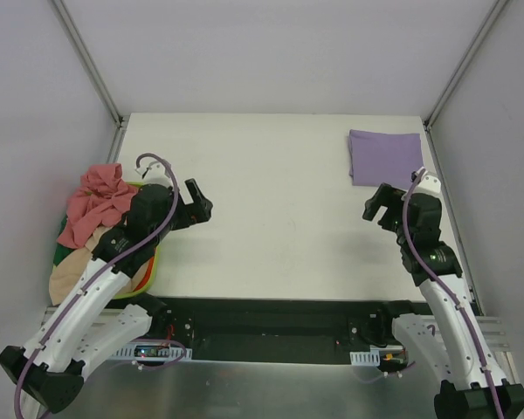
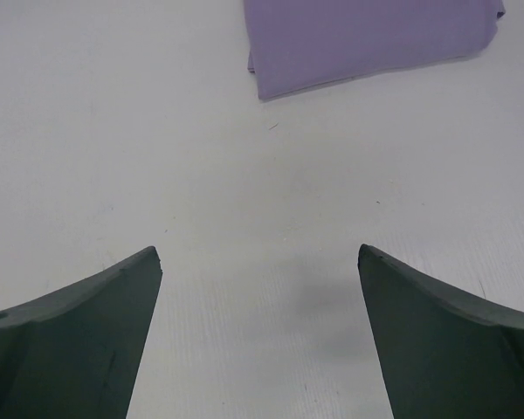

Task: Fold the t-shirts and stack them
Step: Grab crumpled tshirt from bin with the left arm

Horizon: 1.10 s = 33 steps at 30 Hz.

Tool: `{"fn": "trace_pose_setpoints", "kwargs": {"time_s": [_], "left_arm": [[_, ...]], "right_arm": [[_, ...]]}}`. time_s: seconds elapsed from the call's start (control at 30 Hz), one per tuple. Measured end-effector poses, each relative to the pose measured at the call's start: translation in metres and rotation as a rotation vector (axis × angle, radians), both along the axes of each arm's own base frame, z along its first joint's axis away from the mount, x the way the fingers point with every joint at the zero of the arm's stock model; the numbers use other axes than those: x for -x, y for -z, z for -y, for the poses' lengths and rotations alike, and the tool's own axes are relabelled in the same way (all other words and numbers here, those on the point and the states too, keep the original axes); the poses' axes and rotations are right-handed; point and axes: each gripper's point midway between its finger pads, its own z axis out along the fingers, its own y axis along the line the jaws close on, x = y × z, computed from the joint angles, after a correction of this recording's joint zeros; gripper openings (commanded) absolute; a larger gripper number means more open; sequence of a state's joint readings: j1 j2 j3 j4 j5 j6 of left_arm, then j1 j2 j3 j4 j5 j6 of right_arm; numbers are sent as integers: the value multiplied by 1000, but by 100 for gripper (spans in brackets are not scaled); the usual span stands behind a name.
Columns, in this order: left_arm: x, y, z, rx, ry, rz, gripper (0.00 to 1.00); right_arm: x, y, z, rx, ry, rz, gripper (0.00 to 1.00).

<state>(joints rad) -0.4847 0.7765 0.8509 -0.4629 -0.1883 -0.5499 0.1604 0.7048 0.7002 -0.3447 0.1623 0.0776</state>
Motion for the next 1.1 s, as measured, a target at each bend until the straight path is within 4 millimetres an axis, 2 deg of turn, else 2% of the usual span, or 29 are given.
{"fn": "trace_pose_setpoints", "kwargs": {"time_s": [0.17, 0.3, 0.4, 0.47, 0.57, 0.8, 0.93, 1.03, 1.1], "left_arm": [[-4, -2, -11, -11, -73, 18, 99], [-14, 4, -32, -54, -186, -23, 99], [-29, 9, -66, -52, -334, -65, 99], [-37, 15, -98, -34, -471, -97, 99], [-43, 23, -134, -26, -617, -146, 99], [-58, 37, -191, -52, -829, -235, 99], [-72, 49, -214, -98, -865, -289, 98], [-92, 62, -229, -132, -869, -333, 96], [-103, 73, -240, -144, -877, -364, 87]], "right_arm": [[-1, 2, 1, 2, 7, 8, 96], [-2, 5, 2, 5, 14, -3, 96], [-2, 6, 3, 5, 17, -5, 96], [-2, 6, 3, 6, 18, -5, 96], [-1, 10, 3, 9, 15, -16, 96], [-4, 22, 2, 19, 10, -62, 96], [-5, 27, 2, 24, 9, -84, 96], [-6, 31, 1, 27, 2, -99, 96], [-6, 33, 0, 31, -1, -108, 96]]}}
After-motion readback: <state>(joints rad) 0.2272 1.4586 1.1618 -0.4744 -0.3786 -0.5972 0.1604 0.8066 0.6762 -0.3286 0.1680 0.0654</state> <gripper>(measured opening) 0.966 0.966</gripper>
